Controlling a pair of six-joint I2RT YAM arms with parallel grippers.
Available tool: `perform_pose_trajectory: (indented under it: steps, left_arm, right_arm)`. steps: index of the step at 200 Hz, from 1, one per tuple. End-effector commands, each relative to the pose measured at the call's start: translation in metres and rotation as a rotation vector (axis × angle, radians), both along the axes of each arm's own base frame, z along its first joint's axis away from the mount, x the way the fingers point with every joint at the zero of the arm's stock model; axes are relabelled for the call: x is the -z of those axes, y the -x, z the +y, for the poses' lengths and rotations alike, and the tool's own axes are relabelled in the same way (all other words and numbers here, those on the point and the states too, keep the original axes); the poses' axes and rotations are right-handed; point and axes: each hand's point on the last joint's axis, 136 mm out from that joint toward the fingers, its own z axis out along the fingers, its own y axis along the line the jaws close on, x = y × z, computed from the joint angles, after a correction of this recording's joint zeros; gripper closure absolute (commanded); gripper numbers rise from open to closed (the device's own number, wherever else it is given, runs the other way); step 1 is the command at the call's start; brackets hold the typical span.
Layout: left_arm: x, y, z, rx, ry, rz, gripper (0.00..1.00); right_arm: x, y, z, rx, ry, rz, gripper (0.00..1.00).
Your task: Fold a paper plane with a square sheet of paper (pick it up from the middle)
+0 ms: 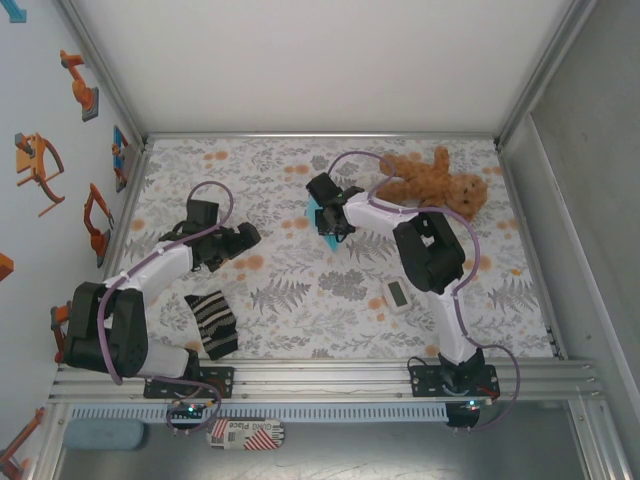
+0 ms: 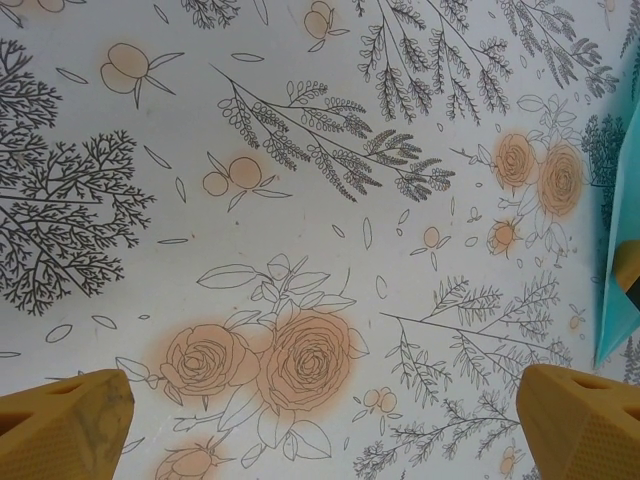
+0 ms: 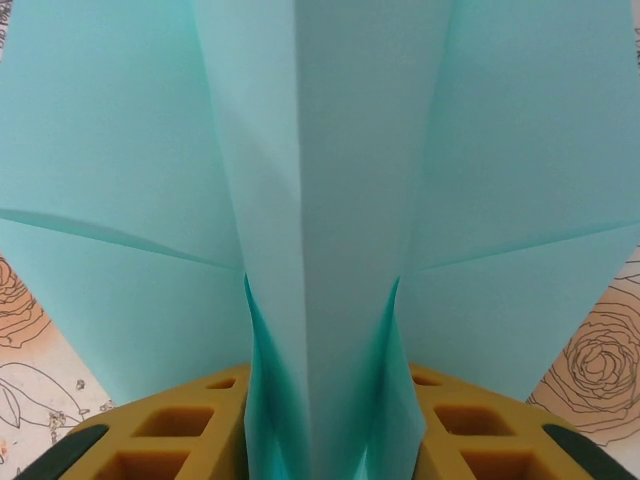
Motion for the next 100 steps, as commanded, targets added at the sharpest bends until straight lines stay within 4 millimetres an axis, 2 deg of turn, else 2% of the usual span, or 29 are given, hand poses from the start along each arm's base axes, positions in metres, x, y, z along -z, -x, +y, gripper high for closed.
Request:
perform_pose_trajectory:
  steps: [1, 67, 100]
  left_arm:
    - [-0.015, -0.001, 0.004, 0.014, -0.025, -0.031, 0.04]
    - [-0.035, 0.000, 0.015, 0.002, -0.077, -0.078, 0.04]
    - [-0.051, -0.001, 0.023, -0.015, -0.117, -0.110, 0.04]
  right_arm:
    - [-0.001, 0.000, -0.009, 0.003, 0.040, 0.016, 0.64]
    - [-0.052, -0.008, -0.005, 0.004, -0.026, -0.067, 0.63]
    - [-0.088, -0.010, -0.007, 0.005, -0.060, -0.130, 0.61]
